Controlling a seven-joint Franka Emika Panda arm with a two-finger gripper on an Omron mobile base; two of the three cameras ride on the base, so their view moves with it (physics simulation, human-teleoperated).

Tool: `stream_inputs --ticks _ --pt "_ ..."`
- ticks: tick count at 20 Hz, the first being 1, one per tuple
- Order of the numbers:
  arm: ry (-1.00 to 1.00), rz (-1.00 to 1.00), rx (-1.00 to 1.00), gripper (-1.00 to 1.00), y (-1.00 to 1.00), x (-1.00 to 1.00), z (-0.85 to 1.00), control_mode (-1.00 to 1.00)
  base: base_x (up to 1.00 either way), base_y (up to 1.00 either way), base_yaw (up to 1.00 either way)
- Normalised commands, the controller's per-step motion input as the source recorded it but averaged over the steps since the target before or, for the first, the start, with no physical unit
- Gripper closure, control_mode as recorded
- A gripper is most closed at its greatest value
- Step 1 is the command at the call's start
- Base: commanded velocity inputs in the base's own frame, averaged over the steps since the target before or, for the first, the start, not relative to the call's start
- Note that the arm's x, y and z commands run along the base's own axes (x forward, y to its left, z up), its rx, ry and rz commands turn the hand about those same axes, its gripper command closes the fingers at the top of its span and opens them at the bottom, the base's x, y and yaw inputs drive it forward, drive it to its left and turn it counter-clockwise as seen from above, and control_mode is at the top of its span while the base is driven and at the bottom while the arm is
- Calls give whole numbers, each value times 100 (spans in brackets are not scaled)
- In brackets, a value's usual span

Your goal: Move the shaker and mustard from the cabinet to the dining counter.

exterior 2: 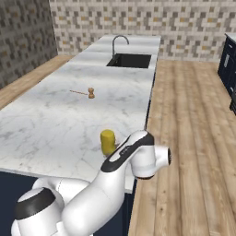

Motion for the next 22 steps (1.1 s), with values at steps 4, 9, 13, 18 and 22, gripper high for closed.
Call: stream_inputs --ticks 4,9,13,18,22 --pt "1 0 0 100 0 6 -21 -100 0 0 0" --pt "4 0 0 100 0 6 -22 -100 0 0 0" --pt "3 0 0 100 0 8 -28 -100 0 0 0" --pt "0 0 1 100 0 13 -24 -100 0 0 0" --pt "2 0 4 100 0 31 -18 -100 0 0 0"
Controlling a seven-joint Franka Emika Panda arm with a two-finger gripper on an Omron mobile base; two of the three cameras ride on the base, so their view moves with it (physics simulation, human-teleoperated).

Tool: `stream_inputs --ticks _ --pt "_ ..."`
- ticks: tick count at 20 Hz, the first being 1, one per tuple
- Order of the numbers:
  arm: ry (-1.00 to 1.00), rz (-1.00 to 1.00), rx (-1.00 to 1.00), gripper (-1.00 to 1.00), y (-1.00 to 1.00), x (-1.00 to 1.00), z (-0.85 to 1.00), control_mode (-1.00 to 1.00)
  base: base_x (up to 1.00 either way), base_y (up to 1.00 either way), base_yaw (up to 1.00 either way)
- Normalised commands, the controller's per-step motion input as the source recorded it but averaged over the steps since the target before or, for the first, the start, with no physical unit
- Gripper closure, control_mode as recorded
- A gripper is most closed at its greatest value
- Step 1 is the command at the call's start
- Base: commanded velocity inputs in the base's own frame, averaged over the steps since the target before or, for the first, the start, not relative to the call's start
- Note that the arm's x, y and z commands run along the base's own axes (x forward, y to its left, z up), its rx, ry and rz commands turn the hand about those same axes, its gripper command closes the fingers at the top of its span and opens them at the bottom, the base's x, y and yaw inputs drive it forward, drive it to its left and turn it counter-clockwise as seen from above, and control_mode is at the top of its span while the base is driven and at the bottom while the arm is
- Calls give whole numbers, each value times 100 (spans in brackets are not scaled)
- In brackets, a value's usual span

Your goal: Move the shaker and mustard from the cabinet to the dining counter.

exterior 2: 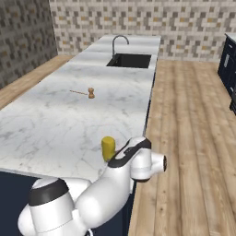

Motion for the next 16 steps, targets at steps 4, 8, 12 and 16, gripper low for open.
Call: stream_inputs --ticks 4,8,12,16 --pt "0 0 3 100 0 25 -28 -100 0 0 0" --pt "0 0 1 100 0 17 -34 -100 0 0 0" --pt "0 0 2 100 -3 17 -29 -100 0 0 0" --pt "0 0 2 100 -1 17 -31 -100 0 0 0"
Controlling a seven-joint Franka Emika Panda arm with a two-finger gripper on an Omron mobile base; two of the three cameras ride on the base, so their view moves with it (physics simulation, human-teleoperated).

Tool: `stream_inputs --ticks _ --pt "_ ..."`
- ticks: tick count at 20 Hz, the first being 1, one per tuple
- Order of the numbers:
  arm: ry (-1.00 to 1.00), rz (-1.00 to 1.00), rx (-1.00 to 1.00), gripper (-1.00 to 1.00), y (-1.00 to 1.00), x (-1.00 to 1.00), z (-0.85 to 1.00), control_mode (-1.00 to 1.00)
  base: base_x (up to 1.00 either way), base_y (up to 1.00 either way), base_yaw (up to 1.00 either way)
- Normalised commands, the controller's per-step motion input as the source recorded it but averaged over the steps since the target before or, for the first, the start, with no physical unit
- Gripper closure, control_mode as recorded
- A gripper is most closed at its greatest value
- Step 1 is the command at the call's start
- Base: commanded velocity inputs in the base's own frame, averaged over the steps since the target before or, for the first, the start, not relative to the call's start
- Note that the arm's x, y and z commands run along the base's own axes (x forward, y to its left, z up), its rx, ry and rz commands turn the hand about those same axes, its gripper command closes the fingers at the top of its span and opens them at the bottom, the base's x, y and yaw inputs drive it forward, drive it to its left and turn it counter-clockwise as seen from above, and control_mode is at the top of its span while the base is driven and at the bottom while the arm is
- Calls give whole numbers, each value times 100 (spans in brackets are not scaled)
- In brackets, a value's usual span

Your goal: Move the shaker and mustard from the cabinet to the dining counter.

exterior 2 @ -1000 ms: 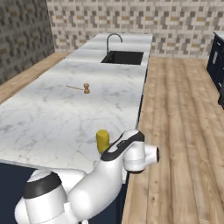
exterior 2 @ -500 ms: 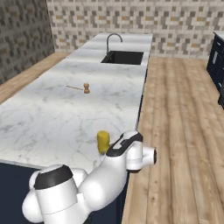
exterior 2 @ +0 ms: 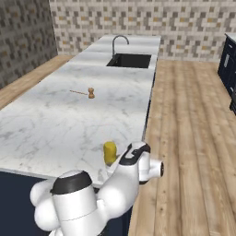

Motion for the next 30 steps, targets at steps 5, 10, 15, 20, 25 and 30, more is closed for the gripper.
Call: stream_inputs --ticks 5,10,15,20,25,30 --pt "0 0 1 100 -2 21 -29 -100 0 0 0" --pt "0 0 2 100 -4 33 -26 -100 0 0 0" --pt "0 0 1 100 -4 20 -25 -100 0 0 0" --pt "0 0 0 -100 0 -1 -23 -100 0 0 0" --pt "-4 1 0 -100 0 -1 -4 -100 0 0 0" --pt "0 0 0 -100 -3 0 0 -100 0 0 0"
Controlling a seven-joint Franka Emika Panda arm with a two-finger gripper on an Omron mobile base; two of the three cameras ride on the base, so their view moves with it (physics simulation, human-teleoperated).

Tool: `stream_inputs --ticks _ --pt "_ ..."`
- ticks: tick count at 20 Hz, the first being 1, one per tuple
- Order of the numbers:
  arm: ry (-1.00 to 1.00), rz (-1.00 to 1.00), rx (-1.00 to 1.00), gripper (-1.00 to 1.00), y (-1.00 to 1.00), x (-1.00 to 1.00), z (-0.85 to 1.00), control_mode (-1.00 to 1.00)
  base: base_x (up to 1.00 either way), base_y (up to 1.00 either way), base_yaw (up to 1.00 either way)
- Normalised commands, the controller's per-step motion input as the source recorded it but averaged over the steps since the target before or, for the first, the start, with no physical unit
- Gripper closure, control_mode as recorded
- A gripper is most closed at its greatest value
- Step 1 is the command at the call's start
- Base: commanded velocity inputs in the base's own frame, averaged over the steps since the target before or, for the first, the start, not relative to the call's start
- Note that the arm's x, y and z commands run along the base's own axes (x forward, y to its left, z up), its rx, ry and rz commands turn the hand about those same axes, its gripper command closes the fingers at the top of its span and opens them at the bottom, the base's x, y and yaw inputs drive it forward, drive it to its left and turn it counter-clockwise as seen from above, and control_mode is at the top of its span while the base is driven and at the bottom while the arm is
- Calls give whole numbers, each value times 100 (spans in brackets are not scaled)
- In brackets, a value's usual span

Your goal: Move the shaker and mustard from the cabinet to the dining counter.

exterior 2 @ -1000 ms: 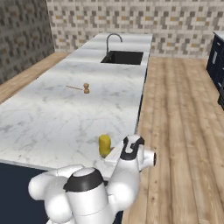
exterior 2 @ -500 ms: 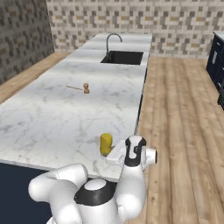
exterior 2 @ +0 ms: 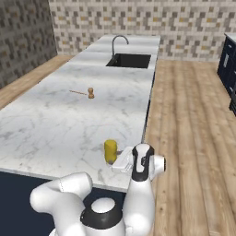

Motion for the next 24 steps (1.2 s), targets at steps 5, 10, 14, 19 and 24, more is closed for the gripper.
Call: stream_inputs --ticks 5,10,14,19,24 --pt "0 0 0 -100 -3 -3 0 -100 0 0 0" --pt "5 0 0 -100 -13 -4 12 -100 0 0 0" --pt "5 0 0 -100 -14 -17 22 -100 0 0 0" --pt "2 0 0 -100 -7 -33 28 -100 0 0 0" --pt "0 0 -1 -100 -6 -54 41 -100 0 0 0"
